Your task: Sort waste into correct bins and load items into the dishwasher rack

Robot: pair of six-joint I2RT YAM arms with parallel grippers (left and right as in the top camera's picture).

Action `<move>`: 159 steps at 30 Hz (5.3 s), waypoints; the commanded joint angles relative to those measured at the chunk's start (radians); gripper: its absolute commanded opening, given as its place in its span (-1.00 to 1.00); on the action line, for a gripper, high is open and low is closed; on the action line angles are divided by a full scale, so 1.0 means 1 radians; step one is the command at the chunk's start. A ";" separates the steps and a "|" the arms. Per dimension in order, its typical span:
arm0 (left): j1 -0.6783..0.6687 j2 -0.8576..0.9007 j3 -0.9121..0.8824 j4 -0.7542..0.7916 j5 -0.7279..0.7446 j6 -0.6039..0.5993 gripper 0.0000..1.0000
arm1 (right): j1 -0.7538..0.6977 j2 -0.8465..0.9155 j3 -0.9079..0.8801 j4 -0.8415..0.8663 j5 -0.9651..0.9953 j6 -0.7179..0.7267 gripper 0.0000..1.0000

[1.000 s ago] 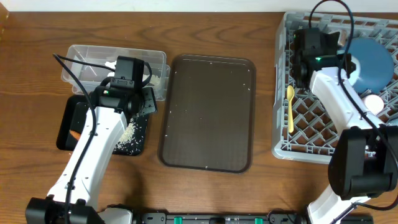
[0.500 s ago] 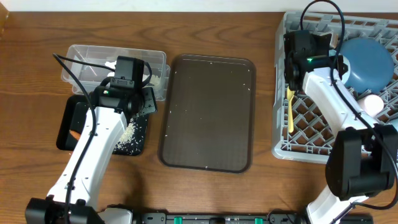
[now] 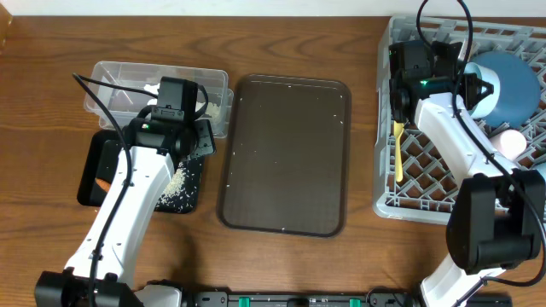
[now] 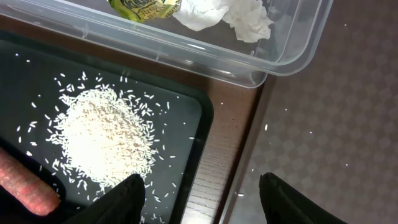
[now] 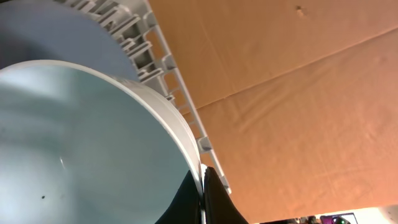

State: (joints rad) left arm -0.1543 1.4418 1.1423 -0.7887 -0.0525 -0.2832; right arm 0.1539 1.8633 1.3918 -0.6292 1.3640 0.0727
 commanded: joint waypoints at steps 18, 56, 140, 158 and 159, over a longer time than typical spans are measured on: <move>0.003 -0.003 0.008 -0.003 -0.011 0.010 0.24 | 0.087 0.144 -0.006 0.003 -0.056 0.024 -0.98; 0.003 -0.003 0.009 0.026 0.092 0.124 0.55 | -0.071 -0.238 -0.005 -0.005 -1.495 0.006 0.99; 0.055 -0.846 -0.301 -0.074 0.146 0.149 0.87 | -0.168 -1.435 -0.785 0.001 -1.405 -0.003 0.99; 0.055 -0.846 -0.301 -0.074 0.146 0.149 0.88 | -0.163 -1.793 -1.315 0.668 -1.412 -0.119 0.98; 0.055 -0.846 -0.301 -0.074 0.146 0.149 0.88 | -0.163 -1.808 -1.329 0.680 -1.412 -0.134 0.99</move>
State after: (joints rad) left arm -0.1047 0.5983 0.8421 -0.8639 0.0982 -0.1486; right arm -0.0303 0.0898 0.0978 0.0299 -0.0551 0.0063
